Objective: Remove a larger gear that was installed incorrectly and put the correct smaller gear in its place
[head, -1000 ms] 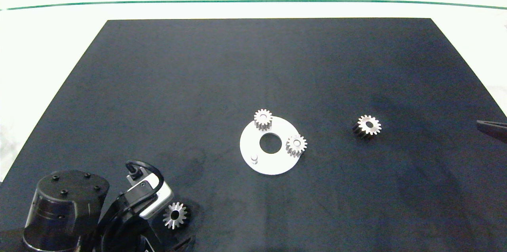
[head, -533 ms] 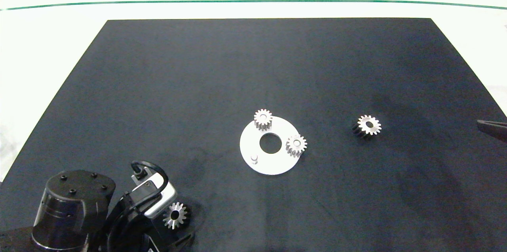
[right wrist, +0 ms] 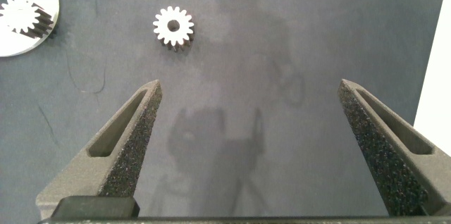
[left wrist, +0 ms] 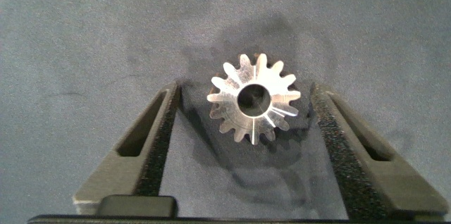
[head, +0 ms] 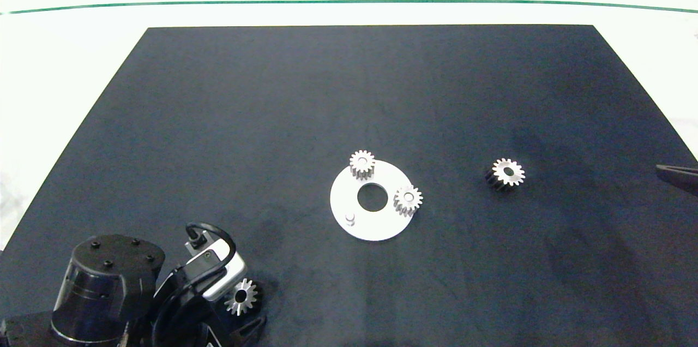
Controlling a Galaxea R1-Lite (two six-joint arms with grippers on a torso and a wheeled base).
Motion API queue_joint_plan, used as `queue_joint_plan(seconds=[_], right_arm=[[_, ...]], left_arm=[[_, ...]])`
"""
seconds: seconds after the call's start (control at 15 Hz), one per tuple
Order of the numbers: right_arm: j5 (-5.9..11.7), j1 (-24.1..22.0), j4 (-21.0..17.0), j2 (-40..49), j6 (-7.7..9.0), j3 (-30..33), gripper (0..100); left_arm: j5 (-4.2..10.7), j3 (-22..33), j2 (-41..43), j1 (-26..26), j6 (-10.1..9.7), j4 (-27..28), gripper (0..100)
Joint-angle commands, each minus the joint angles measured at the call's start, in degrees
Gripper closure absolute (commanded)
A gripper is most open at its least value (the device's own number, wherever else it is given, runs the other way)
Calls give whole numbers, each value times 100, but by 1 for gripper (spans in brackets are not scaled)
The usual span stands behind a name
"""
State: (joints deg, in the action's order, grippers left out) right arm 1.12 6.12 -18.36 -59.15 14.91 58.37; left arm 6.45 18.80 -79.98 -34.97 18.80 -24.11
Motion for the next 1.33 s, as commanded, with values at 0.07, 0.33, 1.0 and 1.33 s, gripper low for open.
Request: queue_joint_plan(seconds=[0.07, 0.33, 1.0, 1.33], right_arm=[[2, 3, -10, -18, 12, -1, 0], [2, 3, -10, -18, 12, -1, 0], [2, 3, -10, -18, 12, -1, 0], [2, 3, -10, -9, 12, -1, 0]], left_arm=[[6, 1, -9, -1, 10, -14, 34], [6, -8, -9, -1, 10, -14, 41], [6, -34, -17, -1, 10, -6, 62], [6, -52, -26, -9, 10, -6, 71]])
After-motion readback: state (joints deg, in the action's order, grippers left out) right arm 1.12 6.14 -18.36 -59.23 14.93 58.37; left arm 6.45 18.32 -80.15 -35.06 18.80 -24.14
